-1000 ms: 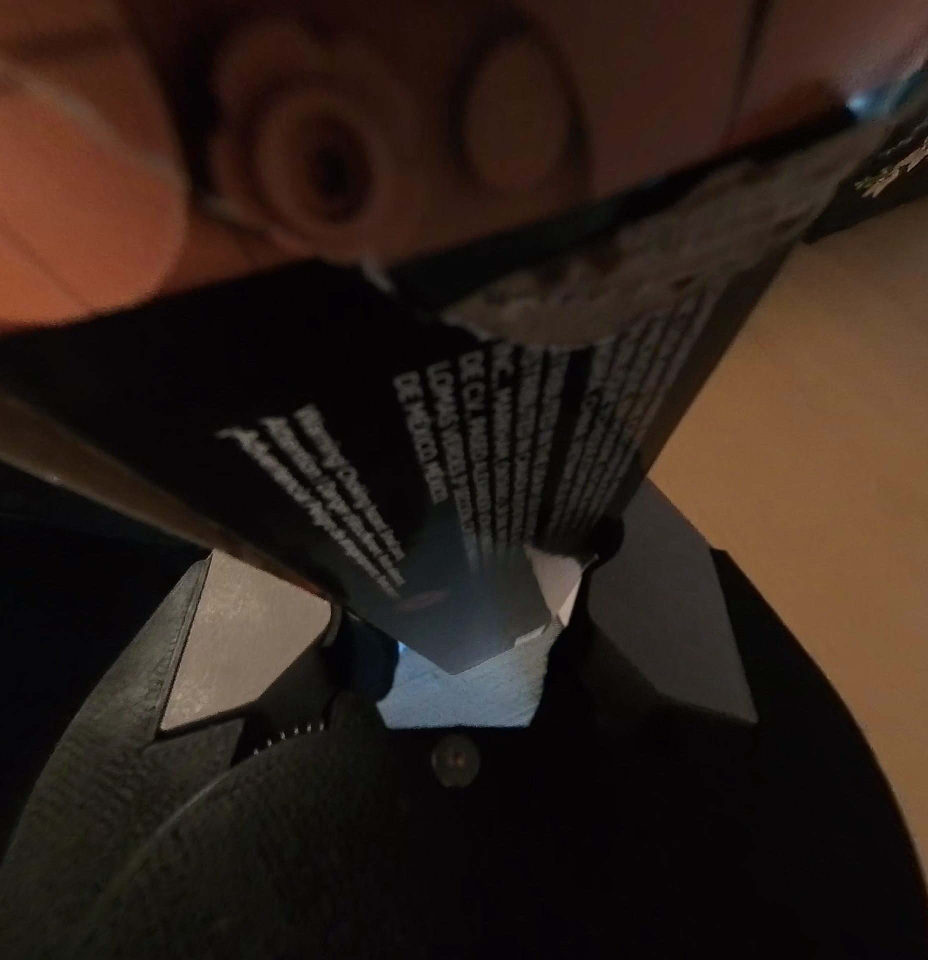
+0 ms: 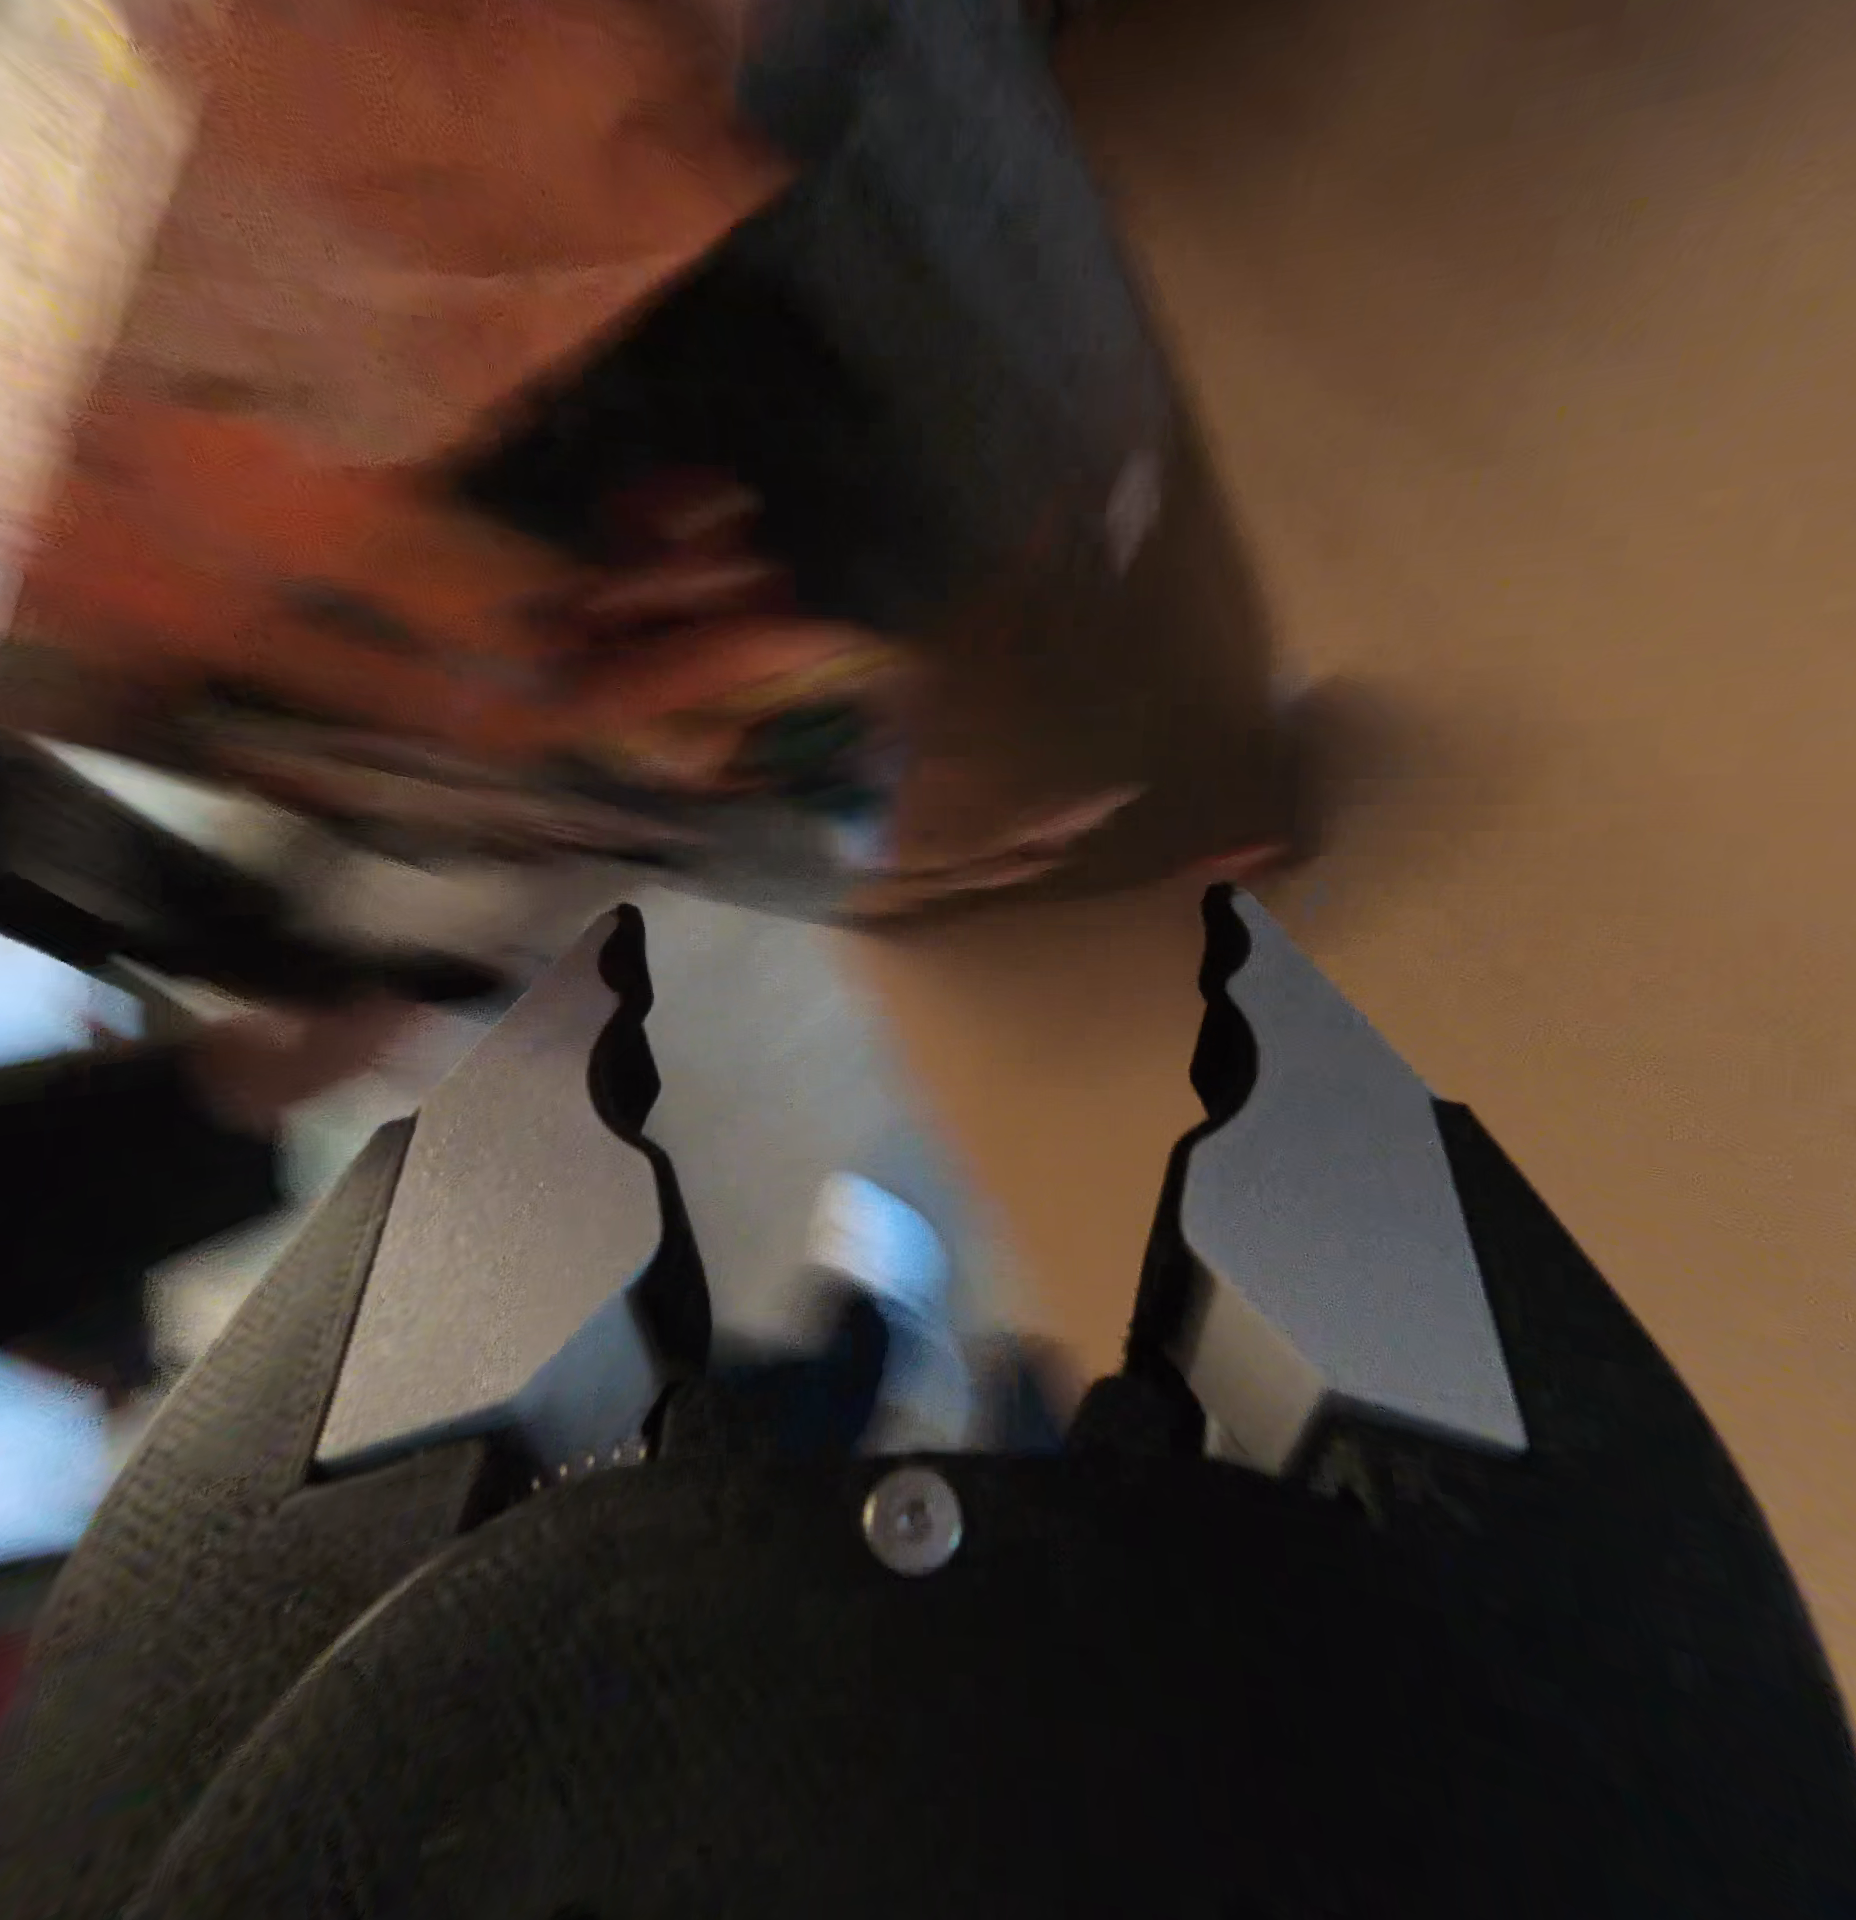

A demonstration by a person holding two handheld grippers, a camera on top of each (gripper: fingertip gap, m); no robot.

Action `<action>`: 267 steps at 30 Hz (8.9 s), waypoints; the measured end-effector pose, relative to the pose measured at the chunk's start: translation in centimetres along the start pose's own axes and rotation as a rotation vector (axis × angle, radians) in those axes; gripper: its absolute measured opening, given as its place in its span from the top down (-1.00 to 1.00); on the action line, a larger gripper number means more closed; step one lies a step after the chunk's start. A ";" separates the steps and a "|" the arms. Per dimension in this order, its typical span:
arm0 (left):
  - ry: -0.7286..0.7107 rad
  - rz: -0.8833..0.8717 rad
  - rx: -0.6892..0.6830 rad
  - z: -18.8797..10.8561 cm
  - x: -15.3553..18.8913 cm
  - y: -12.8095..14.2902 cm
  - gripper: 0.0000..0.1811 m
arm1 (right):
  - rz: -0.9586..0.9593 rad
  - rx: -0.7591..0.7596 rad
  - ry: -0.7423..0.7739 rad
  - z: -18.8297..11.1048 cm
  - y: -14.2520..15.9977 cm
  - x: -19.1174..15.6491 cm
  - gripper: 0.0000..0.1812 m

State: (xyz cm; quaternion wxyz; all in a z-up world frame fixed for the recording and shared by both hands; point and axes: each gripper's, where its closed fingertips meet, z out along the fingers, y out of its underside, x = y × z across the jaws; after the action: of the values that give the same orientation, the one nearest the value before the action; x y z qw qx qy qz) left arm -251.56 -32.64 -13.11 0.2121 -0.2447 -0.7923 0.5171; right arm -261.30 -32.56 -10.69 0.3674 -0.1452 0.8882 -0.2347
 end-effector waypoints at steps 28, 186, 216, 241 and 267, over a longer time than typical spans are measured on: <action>-0.424 -0.518 0.072 -56.2 -12.2 16.4 0.46 | 0.448 0.116 0.576 6.0 -3.1 -8.8 -0.60; -0.235 -0.037 -0.007 -54.8 -19.8 -14.6 0.48 | -0.651 0.875 1.124 -36.5 -4.7 -30.7 0.35; -0.368 -0.328 0.058 -57.7 -26.7 -6.6 0.48 | -0.795 0.886 1.117 -24.8 -41.5 -36.6 0.01; -0.314 -0.422 0.089 -56.2 -29.8 -3.7 0.53 | -0.728 0.997 0.533 -26.6 -38.3 -39.3 0.19; -0.280 -0.463 0.089 -56.0 -30.4 -2.1 0.54 | -0.664 1.089 0.365 -28.6 -37.1 -40.1 0.23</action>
State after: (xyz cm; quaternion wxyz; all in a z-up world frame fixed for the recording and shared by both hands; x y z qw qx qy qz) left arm -194.88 -11.71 7.32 0.2234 0.0264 -0.8253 0.5179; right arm -251.13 -37.91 49.91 0.1402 -0.1628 0.5984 -0.7718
